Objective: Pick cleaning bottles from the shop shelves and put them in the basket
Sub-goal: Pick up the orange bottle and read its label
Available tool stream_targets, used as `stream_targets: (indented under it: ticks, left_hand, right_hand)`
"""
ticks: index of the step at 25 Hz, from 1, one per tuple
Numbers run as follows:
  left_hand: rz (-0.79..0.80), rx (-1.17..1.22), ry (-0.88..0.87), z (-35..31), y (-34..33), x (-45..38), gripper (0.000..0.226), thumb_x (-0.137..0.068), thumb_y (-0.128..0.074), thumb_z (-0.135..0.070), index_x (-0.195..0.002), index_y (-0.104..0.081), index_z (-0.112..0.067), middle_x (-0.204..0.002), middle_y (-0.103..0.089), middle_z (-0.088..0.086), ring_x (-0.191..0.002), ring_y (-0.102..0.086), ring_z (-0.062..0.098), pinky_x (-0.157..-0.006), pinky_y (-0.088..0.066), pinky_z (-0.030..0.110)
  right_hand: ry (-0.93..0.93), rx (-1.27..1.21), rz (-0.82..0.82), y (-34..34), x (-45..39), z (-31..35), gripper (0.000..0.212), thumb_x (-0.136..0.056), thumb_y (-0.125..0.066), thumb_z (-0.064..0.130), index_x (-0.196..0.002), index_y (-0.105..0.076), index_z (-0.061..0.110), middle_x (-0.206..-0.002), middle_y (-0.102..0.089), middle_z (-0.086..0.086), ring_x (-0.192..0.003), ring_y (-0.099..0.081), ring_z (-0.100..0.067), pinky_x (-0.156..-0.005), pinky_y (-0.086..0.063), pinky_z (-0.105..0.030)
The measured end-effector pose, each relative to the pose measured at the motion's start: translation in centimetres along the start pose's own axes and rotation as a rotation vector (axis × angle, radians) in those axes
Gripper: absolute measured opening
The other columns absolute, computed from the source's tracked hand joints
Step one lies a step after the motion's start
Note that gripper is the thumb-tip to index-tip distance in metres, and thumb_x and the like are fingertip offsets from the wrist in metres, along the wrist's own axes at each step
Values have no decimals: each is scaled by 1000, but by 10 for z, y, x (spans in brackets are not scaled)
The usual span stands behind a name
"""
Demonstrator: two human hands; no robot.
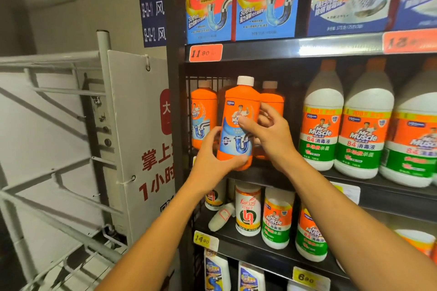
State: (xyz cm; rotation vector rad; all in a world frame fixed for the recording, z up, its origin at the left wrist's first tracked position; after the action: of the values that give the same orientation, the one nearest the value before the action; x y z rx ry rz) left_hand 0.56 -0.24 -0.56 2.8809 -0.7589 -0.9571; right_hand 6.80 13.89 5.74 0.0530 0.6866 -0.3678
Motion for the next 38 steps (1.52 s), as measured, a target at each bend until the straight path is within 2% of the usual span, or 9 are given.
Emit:
stream_targets:
  ticks: [4,6,10,13,16,18,24,28,38]
  left_hand:
    - [334,306,200,0,0,13,53,-85,-71,-19,-132,-50,-23,-112,-72,-8,-81,-70,3,-68,-53,17]
    - [310,379,222,5,-6,25,50,-85,-69,-14,-132,-52,-19,-109,-74,-6,-74,-69,1,-65,-53,16]
    - [235,381,244,15,-19,51,58,-72,-78,-18,-127,-59,-20,-118,-72,2,-104,-70,15,-76,-56,23]
    - [199,397,269,19,-27,72,57,-74,-73,-12,-129,-57,-14,-117,-73,2,-105,-70,16,-81,-57,27]
    - [199,431,310,19,-36,89,81,-57,-91,-34,-127,-57,-14,-116,-73,2,-103,-69,15,-82,-58,29]
    - [219,446,334,18,-42,97,87,-50,-93,-48,-124,-59,-17,-115,-73,0,-102,-69,14,-83,-59,30]
    - [270,482,376,29,-47,109,77,-60,-88,-48,-125,-59,-18,-118,-72,1,-104,-70,17,-78,-58,31]
    - [298,427,407,40,-39,114,54,-71,-73,-41,-121,-63,-23,-115,-73,-1,-101,-70,13,-77,-56,24]
    - [383,495,406,60,-16,138,48,-79,-68,-19,-126,-59,-15,-119,-72,5,-105,-70,17,-80,-55,23]
  right_hand:
    - [-54,-61,6,11,15,2,33,-84,-74,10,-114,-63,18,-88,-78,11,-84,-75,-9,-61,-56,-19]
    - [-74,-67,42,16,25,1,38,-80,-78,17,-116,-64,21,-94,-78,7,-87,-75,-12,-63,-56,-20]
    - [-165,-75,139,22,48,-11,41,-76,-77,29,-115,-66,25,-105,-77,6,-94,-73,-9,-65,-56,-21]
    - [-210,-117,169,24,63,-20,41,-82,-72,32,-121,-64,21,-113,-75,0,-99,-72,-12,-74,-58,-25]
    - [-284,-213,185,29,79,-30,41,-90,-66,34,-128,-60,21,-124,-70,-7,-116,-66,-25,-94,-55,-42]
    - [-314,-248,175,33,90,-32,44,-87,-65,33,-129,-59,21,-122,-71,-6,-111,-69,-24,-87,-57,-40]
    - [-384,-182,91,37,113,-39,41,-77,-67,46,-115,-65,30,-109,-76,3,-100,-73,-14,-79,-59,-32]
    - [-408,-275,-59,32,130,-52,44,-81,-68,39,-119,-64,18,-109,-76,-4,-100,-73,-18,-73,-60,-30]
    - [-442,-325,-307,-4,176,-78,56,-86,-63,38,-134,-57,10,-127,-67,-14,-120,-63,-32,-98,-54,-47]
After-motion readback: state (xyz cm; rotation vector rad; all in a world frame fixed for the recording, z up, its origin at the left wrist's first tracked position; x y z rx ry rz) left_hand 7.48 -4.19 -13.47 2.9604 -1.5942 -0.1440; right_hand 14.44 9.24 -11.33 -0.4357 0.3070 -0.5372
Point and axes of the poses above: each hand's wrist, its own x-axis away from the middle knuckle, its own y-axis out of the back of the hand, z = x × y, the point moved 3 cm from there along -x, towards the middle knuckle
